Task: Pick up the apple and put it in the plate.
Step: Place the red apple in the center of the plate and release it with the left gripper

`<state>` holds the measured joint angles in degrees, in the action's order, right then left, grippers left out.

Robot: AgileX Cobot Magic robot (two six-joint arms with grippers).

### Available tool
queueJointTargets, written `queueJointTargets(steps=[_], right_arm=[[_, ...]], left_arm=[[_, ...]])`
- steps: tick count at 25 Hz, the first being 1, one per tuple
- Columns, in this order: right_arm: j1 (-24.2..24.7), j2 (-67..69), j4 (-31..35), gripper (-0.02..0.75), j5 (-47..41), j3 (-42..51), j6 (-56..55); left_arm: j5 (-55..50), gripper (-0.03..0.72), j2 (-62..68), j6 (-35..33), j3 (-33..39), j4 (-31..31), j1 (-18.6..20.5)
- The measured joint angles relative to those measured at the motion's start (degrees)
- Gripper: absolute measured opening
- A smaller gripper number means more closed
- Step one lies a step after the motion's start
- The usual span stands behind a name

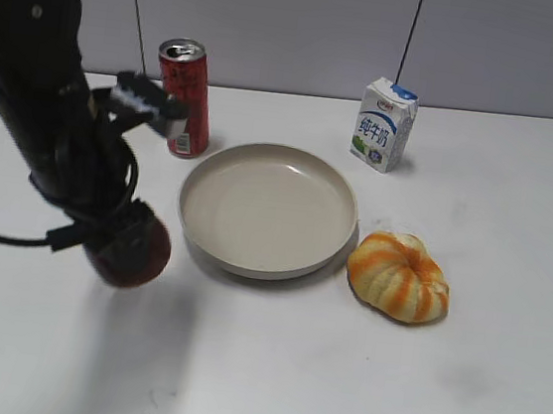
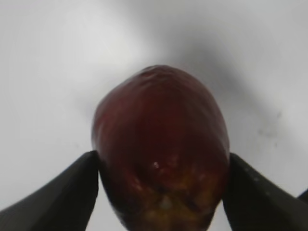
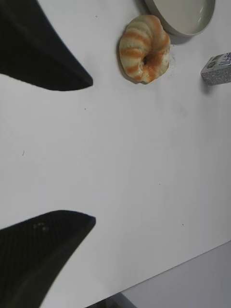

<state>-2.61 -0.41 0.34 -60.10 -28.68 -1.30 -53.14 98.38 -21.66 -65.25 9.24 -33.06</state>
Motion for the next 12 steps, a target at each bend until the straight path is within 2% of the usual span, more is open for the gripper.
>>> queueJointTargets(steps=[6,12], right_arm=[[0.00,0.00,0.00,0.585,0.00,0.00,0.00],[0.00,0.00,0.00,0.585,0.00,0.00,0.00]], left_arm=[[0.19,0.577,8.77,0.00,-17.30,1.84,-0.40],[-1.70,0.577,23.93,0.00,-35.21,2.15,-3.45]])
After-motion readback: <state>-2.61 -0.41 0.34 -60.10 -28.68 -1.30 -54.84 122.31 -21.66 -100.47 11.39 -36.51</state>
